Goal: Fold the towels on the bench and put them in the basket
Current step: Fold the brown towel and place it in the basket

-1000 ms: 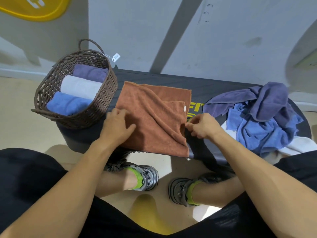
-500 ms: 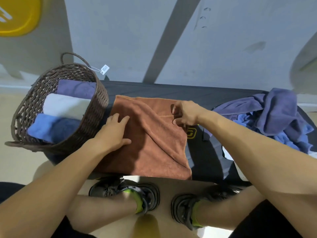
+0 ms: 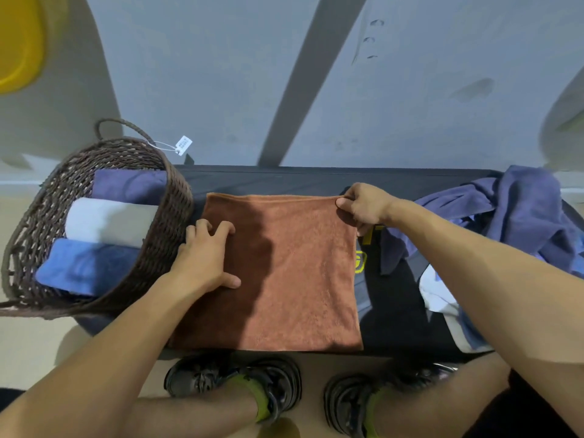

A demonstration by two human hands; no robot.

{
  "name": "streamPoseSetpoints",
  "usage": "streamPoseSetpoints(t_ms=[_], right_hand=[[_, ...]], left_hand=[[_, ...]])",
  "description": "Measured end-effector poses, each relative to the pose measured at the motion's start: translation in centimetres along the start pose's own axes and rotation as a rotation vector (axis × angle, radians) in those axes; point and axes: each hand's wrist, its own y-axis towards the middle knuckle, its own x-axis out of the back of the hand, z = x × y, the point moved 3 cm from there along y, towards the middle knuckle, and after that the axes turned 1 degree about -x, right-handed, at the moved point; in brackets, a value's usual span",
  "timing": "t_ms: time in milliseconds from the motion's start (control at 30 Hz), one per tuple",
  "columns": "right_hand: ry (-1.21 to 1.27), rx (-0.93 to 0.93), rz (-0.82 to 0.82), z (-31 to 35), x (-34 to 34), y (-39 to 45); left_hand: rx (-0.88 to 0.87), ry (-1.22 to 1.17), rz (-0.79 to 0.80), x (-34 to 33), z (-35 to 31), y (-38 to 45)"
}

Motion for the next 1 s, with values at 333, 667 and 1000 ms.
streamPoseSetpoints(t_ms=[333,667,1000], right_hand=[[-0.227,-0.06,-0.076,0.6,0.3,-0.2],[-0.13,0.002,-0.025,-1.6,0.7,0.9],[-0.132,0.008,0.011,-1.5,0.4,1.4]], left_hand=[[-0.169,-0.117,-0.292,4.7,-2.7,4.5],[-0.36,-0.186,-0.237,4.9,-1.7,8.5],[-0.29,-0.132,-0.206,4.6,-1.2,10.6]])
